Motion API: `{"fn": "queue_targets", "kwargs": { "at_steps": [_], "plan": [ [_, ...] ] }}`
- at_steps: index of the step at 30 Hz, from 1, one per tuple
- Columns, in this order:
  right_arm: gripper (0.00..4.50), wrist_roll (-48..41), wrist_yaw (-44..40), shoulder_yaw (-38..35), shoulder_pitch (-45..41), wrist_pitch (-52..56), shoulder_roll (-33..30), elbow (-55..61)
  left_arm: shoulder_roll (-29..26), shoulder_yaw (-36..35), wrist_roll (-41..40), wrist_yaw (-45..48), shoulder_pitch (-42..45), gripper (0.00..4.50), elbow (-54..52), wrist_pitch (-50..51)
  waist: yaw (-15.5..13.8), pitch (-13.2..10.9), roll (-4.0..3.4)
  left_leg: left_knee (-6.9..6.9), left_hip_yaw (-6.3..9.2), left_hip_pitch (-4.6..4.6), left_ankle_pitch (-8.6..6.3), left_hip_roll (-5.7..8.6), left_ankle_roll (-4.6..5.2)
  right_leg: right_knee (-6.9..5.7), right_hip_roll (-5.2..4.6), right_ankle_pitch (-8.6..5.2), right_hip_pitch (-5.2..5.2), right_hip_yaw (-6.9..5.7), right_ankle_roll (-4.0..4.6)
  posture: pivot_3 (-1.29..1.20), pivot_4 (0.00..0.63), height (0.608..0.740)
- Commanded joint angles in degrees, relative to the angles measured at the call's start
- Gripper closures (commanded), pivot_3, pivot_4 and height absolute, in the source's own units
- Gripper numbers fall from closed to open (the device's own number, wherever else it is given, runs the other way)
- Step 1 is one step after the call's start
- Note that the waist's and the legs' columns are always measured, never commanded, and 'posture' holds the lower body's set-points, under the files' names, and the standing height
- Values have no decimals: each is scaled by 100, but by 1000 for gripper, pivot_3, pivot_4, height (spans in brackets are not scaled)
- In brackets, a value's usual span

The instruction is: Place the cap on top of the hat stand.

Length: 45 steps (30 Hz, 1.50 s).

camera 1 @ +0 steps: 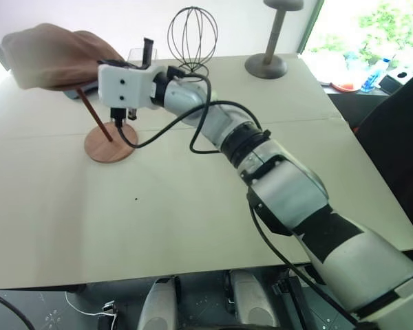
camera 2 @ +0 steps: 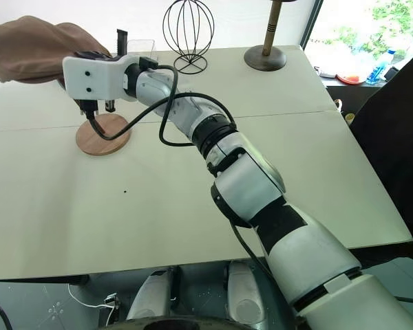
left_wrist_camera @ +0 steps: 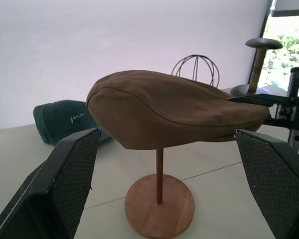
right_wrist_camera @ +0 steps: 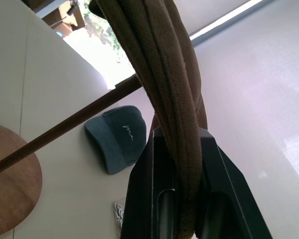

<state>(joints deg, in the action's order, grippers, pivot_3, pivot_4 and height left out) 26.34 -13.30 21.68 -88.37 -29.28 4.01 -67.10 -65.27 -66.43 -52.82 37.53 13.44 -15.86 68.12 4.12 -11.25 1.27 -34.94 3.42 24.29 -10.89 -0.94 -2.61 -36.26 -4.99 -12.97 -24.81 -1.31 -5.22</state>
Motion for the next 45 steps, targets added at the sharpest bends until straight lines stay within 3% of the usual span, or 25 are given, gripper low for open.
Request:
{"fn": "queue_targets", "kwargs": {
  "at_steps": [1,19,22,28,45],
  "plan": [
    [4489,30,34,40,-62,-131,-6,414,-88,-61,150,129,-61,0,128,-318,0,0,0,0,0,0,0,0,0,0,0,0,0,0,0,0,150,740],
    [4489,176,346,99,-651,239,263,-299,-101,-21,341,380,-182,0,400,-731,-1,0,0,3,1,0,1,0,-2,1,0,-1,-2,0,1,0,150,740],
    [3305,35,205,-5,-634,224,316,-310,-53,-95,363,394,-257,0,367,-725,-1,0,0,4,1,0,1,0,-2,1,0,-1,-3,0,1,0,150,740],
    [244,85,241,29,-575,116,234,-139,-100,-13,333,401,-222,0,412,-734,-7,0,0,5,1,0,1,0,-2,1,0,-1,-3,0,1,0,150,740],
    [244,62,-387,116,293,-53,-225,950,-448,642,586,944,63,0,1305,-1316,1,0,0,5,0,1,5,0,-9,-1,0,0,-3,0,1,0,150,740]
  ]
}}
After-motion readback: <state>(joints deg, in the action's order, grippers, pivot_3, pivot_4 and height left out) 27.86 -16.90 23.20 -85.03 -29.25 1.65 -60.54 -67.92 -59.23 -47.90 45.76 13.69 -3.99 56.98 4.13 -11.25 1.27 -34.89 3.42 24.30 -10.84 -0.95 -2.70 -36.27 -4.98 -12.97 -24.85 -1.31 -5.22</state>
